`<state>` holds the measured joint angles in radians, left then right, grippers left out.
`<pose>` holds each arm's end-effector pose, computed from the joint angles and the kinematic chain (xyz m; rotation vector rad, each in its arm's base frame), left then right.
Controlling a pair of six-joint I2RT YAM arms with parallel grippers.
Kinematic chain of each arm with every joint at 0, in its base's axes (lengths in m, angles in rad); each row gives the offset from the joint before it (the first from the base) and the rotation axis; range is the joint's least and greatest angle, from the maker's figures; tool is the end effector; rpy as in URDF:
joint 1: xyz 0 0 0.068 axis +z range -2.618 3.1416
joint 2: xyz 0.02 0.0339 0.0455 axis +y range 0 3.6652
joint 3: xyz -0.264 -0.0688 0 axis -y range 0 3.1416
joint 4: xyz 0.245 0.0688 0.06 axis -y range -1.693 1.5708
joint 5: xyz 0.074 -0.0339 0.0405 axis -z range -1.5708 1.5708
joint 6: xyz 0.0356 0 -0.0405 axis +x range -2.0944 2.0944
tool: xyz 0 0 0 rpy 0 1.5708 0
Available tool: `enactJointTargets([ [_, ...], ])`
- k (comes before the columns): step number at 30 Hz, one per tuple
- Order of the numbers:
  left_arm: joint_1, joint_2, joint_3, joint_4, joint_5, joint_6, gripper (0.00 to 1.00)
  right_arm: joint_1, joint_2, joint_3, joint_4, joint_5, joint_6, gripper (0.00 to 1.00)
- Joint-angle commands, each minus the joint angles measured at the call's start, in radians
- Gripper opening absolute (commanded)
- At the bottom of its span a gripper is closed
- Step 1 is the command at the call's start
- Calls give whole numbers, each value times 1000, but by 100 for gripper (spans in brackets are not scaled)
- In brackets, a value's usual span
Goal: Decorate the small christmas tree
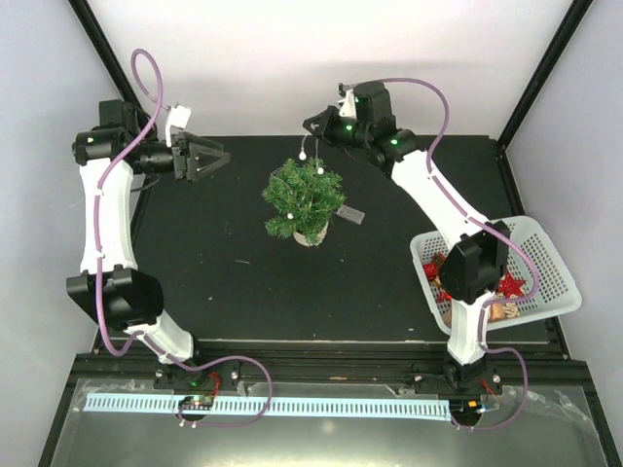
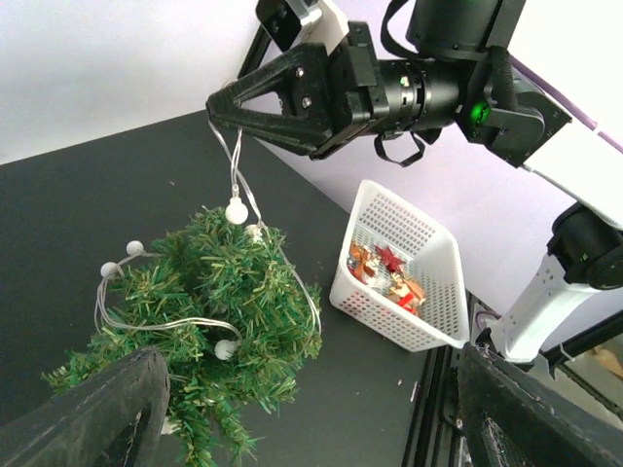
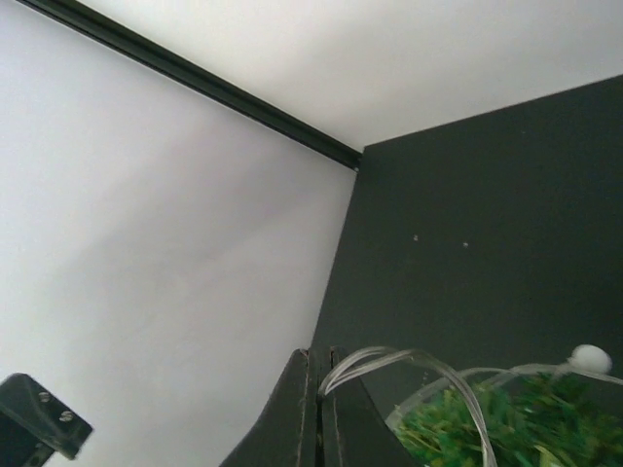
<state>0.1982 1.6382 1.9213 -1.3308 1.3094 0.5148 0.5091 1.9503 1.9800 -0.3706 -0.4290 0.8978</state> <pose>0.2988 0.0249 0.4309 0.6997 1.8536 -1.2148 0.3955 0.2377 0.3904 0.0885 2.1232 1.3085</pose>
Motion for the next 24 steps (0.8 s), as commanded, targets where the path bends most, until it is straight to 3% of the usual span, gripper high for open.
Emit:
enactJointTargets([
  [1,19,15,-2,-71,56,66,81,28,23,100,-8,-18,33,1],
  [15,42,40,-2,-217,89,199,82,77,154,281,-64,-37,78,2],
  [24,49,32,-40,-220,85,232,82,110,159,279,-118,-39,42,3],
])
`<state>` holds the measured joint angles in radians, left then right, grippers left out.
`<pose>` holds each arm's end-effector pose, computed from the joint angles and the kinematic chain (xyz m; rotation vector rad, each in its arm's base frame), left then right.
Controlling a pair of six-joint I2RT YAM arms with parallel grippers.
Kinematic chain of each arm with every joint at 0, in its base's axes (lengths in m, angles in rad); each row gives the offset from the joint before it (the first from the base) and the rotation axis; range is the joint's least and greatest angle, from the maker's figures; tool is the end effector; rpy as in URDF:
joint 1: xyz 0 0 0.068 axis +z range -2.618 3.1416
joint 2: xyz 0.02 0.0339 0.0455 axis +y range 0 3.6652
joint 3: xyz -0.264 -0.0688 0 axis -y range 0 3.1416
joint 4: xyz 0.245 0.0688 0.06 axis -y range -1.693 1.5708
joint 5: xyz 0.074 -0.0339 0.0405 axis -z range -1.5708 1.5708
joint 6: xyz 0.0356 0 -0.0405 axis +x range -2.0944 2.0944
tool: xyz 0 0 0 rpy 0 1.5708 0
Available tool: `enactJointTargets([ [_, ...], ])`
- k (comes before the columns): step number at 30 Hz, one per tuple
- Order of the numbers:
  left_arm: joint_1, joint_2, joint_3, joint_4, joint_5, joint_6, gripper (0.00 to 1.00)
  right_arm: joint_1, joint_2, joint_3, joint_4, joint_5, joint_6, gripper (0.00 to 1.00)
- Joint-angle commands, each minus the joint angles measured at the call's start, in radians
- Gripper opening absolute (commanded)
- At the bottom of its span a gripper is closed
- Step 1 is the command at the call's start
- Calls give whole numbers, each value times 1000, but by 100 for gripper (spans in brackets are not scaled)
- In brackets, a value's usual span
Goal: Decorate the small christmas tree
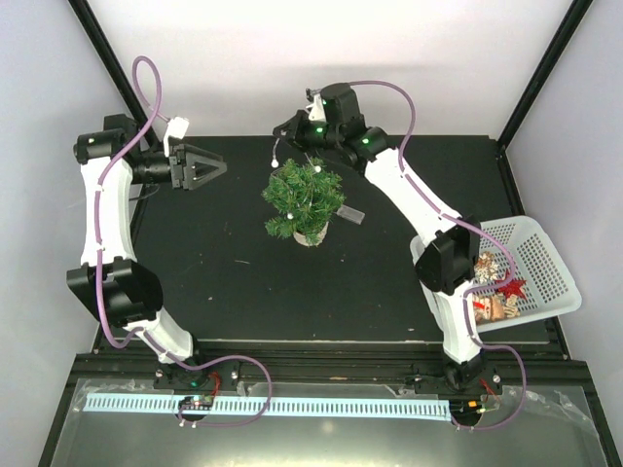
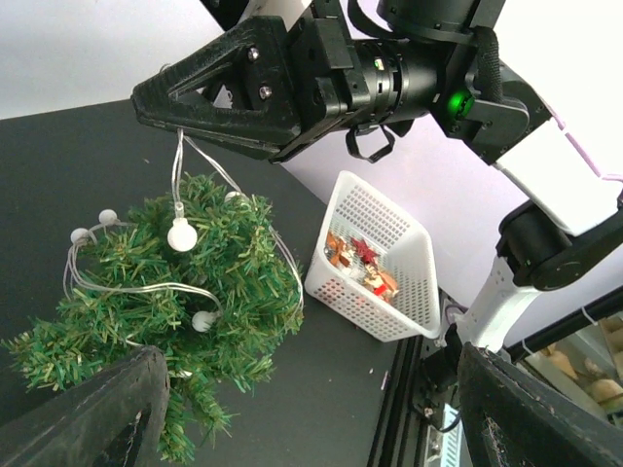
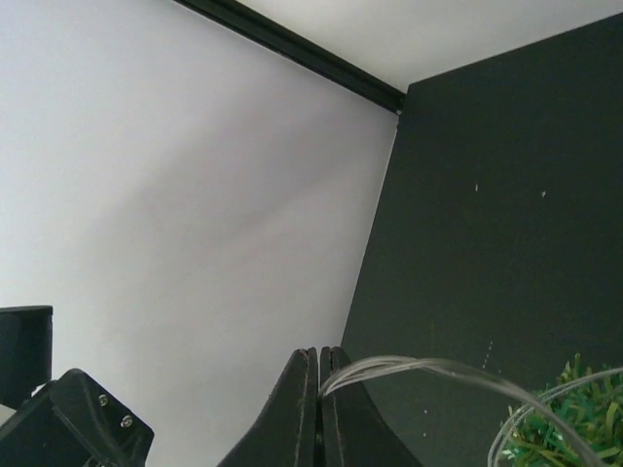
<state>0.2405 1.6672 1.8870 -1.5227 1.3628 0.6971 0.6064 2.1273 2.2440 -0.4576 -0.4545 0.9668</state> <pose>0.2928 0.0360 0.4098 0.6558 1.8707 -1.3057 0.3984 0.2953 0.3903 0.0398 2.1763 1.4250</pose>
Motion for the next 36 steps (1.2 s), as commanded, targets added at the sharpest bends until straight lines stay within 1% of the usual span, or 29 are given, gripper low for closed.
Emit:
enactJointTargets([
  [1,6,4,-9,-27,32,53,82,13,-27,2,-34,-12,-35,3],
  [10,-7,27,-43,-27,31,84,80,20,-123,-165,-29,-14,-85,3],
  [14,-30,24,-58,-28,17,95,80,21,-137,-187,-42,-18,-103,3],
  [18,-45,25,-66,-28,14,97,80,25,-139,-183,-57,-23,-118,5],
  [22,-49,24,-76,-28,12,103,80,30,-141,-178,-71,-30,-132,12],
  [24,-48,23,-79,-28,8,106,80,32,-144,-177,-81,-30,-141,22],
  [25,-48,23,-81,-27,6,109,80,32,-146,-178,-86,-30,-144,30],
  [26,-49,23,-82,-27,5,110,80,32,-149,-181,-90,-30,-147,35],
  [27,-48,23,-83,-27,3,112,80,33,-151,-183,-94,-30,-149,37],
  [30,-51,26,-87,-27,-3,117,80,34,-165,-183,-105,-21,-158,42],
  [36,-61,25,-97,-28,-19,128,80,34,-215,-182,-137,17,-180,43],
])
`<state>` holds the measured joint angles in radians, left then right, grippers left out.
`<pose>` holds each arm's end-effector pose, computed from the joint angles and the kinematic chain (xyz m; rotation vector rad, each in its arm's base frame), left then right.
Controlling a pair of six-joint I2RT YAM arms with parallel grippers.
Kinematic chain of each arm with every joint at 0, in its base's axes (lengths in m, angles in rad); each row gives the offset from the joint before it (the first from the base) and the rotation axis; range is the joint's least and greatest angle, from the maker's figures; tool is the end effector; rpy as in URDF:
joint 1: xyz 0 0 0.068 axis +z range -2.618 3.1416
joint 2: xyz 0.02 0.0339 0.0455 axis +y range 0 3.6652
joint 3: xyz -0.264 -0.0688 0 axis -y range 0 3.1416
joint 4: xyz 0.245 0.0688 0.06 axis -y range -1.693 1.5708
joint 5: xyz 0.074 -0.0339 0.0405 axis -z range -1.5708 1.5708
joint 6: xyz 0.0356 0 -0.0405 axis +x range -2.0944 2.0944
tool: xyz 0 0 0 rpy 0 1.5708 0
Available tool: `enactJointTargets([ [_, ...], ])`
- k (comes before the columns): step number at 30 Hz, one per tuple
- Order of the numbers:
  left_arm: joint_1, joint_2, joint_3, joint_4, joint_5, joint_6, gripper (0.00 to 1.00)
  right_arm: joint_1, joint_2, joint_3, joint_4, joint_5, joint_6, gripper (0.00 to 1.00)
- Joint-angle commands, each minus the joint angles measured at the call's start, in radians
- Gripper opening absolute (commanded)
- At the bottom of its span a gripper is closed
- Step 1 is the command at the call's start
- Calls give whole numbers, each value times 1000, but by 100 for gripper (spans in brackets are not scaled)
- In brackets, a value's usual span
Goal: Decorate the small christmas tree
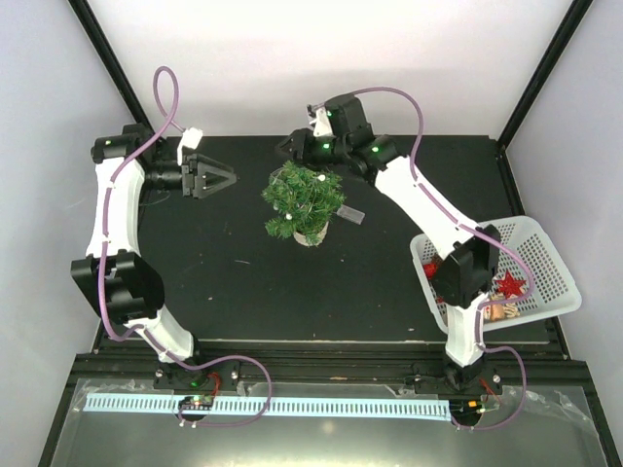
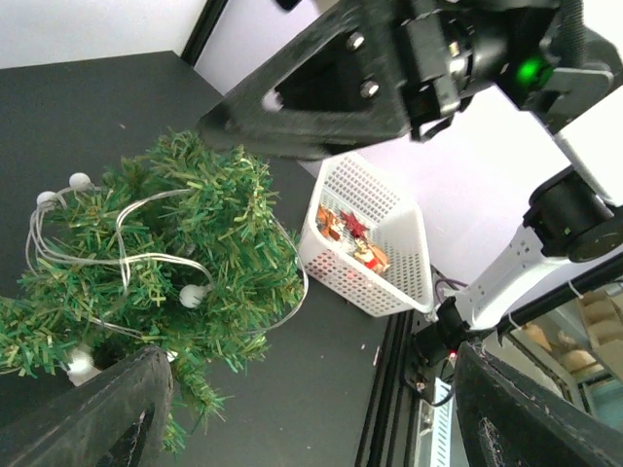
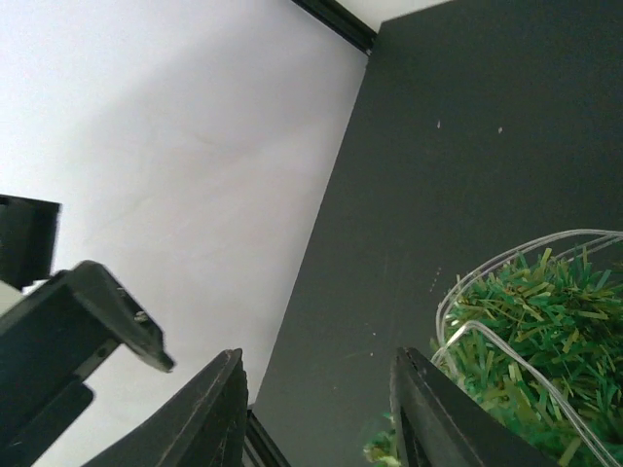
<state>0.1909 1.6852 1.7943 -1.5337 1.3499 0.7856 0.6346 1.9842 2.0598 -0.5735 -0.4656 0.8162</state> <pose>0.3002 0.0226 0.3812 0.7064 1.9005 -1.3611 0.3600 0.2849 0.3831 -0.1138 2.3081 1.3087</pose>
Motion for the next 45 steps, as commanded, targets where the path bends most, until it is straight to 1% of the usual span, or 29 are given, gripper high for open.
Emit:
enactJointTargets([
  [1,-13,6,-5,-16,-10,41,79,5,-84,0,-25,34,-33,43],
  [4,-19,3,-7,-15,-24,42,79,5,-117,-14,-32,53,-43,43],
  [10,-36,-37,-27,27,-81,18,79,4,-210,-91,27,67,-54,43],
  [14,-58,-104,-70,150,-191,-68,79,3,-281,-123,14,123,-88,44],
  [17,-92,-169,-108,248,-309,-120,78,-13,-365,-193,7,166,-98,50],
  [18,-97,-189,-118,275,-331,-139,78,-23,-395,-229,-2,177,-101,50],
  [21,-110,-225,-106,291,-364,-175,79,-44,-469,-280,-86,235,-132,51],
  [24,-122,-224,-60,242,-379,-185,79,-48,-524,-288,-236,337,-183,51],
  [26,-122,-225,-32,202,-384,-192,79,-50,-557,-297,-336,447,-194,51],
  [28,-122,-237,-14,167,-393,-184,79,-62,-594,-325,-440,562,-158,50],
  [31,-126,-268,-18,135,-432,-170,79,-105,-677,-447,-502,628,-105,50],
  [34,-139,-305,-36,118,-502,-165,79,-171,-757,-600,-559,640,-52,50],
  [36,-161,-334,-40,105,-563,-159,79,-219,-795,-711,-577,619,-26,50],
  [39,-197,-378,-49,81,-643,-143,79,-260,-862,-878,-543,556,-19,49],
  [41,-215,-397,-66,72,-689,-140,80,-269,-894,-960,-531,549,-18,49],
  [43,-221,-427,-82,61,-711,-145,79,-282,-914,-1002,-534,545,-15,49],
  [45,-223,-440,-84,45,-716,-155,79,-292,-932,-1028,-553,578,3,48],
])
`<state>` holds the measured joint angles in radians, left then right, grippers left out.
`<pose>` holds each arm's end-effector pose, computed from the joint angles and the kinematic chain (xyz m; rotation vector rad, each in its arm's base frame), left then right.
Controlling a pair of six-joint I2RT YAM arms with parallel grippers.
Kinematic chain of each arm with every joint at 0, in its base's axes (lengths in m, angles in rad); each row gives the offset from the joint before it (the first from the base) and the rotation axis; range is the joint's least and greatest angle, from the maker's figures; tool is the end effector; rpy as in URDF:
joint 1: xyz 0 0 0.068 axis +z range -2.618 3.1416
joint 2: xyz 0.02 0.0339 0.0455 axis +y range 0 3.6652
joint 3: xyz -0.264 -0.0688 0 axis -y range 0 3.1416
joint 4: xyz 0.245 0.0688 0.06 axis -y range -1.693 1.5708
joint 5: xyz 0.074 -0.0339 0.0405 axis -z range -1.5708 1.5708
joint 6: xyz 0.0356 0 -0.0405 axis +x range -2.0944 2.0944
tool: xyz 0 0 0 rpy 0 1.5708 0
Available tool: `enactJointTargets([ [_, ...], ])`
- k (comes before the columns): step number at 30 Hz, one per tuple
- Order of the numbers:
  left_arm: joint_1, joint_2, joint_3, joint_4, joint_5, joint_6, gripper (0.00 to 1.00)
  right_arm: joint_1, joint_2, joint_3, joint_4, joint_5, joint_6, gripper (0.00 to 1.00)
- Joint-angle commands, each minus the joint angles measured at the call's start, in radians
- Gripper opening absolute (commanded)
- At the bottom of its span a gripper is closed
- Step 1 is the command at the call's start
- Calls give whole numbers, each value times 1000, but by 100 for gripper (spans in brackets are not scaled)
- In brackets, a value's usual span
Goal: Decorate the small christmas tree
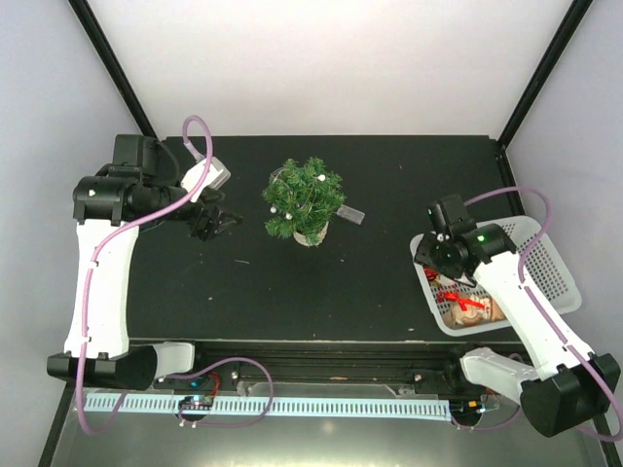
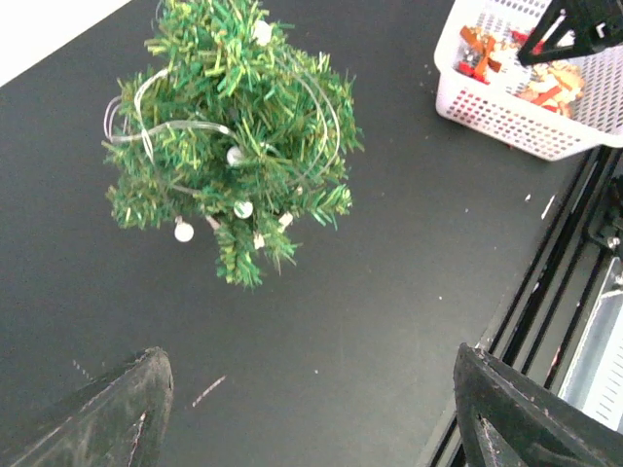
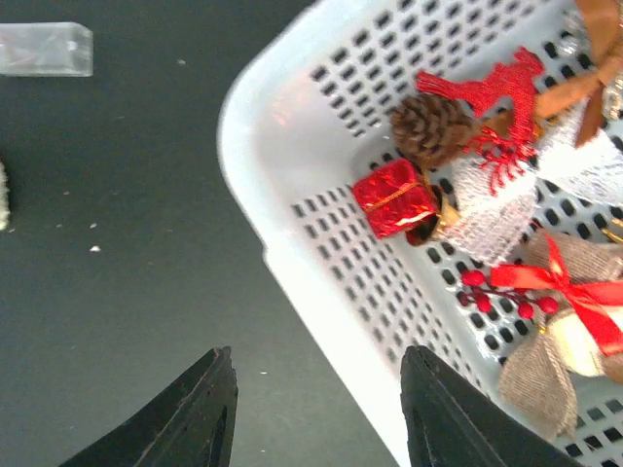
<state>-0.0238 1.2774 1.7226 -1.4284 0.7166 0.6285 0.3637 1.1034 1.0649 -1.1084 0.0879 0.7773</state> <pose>0.1942 -0.0280 0.4419 0.9889 2.1062 -0.6182 0.1817 0.0658 0.2999 0.5858 2.6666 0.2162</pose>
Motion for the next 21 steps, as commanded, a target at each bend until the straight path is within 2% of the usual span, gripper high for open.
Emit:
enactJointTargets([
  [1,-8,-38,-11,-67,-82,-1,79,-32,-60,-46,-29,48,53,48],
  [5,-8,-63,2,-56,-89,-35,80,-85,-80,-114,-3,78,54,49],
  [11,-8,-76,28,-45,-53,-114,80,-174,11,-187,140,8,21,48],
  [16,-8,-83,34,-58,-70,-114,80,-181,140,-201,284,-115,9,46],
  [21,-8,-117,-28,-48,-73,-118,80,-180,202,-177,428,-288,-18,44],
])
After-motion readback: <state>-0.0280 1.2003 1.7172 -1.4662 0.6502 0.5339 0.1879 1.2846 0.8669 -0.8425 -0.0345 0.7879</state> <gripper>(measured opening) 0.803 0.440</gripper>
